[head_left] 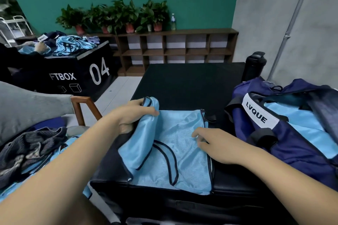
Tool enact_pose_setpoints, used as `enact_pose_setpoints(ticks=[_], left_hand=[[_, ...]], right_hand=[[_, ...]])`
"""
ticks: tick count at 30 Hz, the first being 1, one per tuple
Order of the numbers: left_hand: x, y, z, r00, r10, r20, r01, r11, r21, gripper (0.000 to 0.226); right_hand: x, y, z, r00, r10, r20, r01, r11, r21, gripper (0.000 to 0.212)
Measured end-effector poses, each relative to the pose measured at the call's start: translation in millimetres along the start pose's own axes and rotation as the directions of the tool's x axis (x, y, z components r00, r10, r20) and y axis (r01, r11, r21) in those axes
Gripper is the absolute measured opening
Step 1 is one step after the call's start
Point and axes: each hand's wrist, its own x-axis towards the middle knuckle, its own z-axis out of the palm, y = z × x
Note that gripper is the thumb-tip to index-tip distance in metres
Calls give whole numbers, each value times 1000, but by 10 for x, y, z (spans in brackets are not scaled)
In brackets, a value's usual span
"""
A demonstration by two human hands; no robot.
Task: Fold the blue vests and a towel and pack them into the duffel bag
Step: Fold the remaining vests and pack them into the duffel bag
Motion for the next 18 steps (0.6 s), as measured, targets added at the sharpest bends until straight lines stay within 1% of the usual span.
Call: enact_pose_setpoints(ticks=[5, 9, 11, 13, 14, 15, 17, 18], left_hand=[[163, -13, 515, 992, -5, 126, 4, 1000, 9, 47], [262, -83, 833, 979, -30, 203, 17, 998, 63, 68], [251, -82, 982, 974, -33, 225, 17, 997, 72, 75], [210, -73, 1101, 964, -20, 264, 12, 999, 35, 62], [194, -74, 1143, 956, -18, 293, 18, 1000, 5, 54], [172, -74, 1174, 952, -13, 307, 20, 1000, -18, 46], [91, -60, 1202, 944, 7, 330, 9, 999, -47, 23], [54, -57, 1201, 939, 21, 343, 3, 998, -68, 13]], right_hand=[[-10, 4, -39, 999, 35, 7, -35, 998, 51, 30], [19, 30, -55, 995, 95, -23, -91, 988, 127, 28], [64, 53, -58, 988, 146, -57, -132, 970, 203, 24], [101, 73, -59, 976, 201, -85, -168, 942, 290, 17], [109, 75, -66, 970, 223, -98, -180, 926, 333, 22], [114, 71, -73, 963, 246, -112, -189, 909, 372, 31], [108, 42, -90, 938, 310, -156, -213, 870, 444, 49], [104, 36, -95, 922, 346, -175, -229, 850, 474, 54]])
